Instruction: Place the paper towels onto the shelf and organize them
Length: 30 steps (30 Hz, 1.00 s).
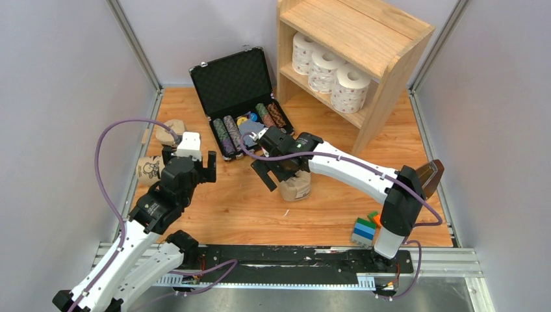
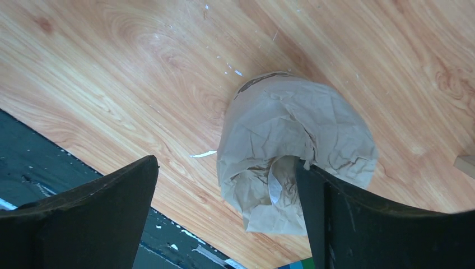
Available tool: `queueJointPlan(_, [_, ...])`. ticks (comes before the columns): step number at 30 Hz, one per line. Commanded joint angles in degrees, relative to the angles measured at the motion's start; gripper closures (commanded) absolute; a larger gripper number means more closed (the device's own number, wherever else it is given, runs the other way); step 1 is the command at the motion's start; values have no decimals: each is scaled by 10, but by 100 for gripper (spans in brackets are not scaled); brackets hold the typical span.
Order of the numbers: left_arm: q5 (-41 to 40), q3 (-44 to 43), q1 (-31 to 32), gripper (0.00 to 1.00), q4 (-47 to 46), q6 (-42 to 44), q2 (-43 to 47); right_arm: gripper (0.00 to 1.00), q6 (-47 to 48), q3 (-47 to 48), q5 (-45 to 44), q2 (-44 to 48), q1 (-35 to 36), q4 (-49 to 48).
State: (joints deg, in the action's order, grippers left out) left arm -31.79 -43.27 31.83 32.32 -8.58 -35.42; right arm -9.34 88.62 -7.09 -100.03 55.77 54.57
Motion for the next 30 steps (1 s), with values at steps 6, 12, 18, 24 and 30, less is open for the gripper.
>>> queueJointPlan(6, [-6,2,-2,0,-21,8,5,7,34,38,5,43,-2,45])
queueJointPlan(12, [-8,2,-2,0,-20,9,6,10,58,39,-32,42,-2,32])
queueJointPlan(18, [-9,2,-2,0,-22,10,5,6,90,40,-43,46,-2,-5])
queueJointPlan(24, [-7,3,-2,0,-22,10,5,6,91,18,-2,11,-2,-25])
queueJointPlan(30, [-6,2,-2,0,-21,10,4,8,86,-27,15,-4,-1,-30])
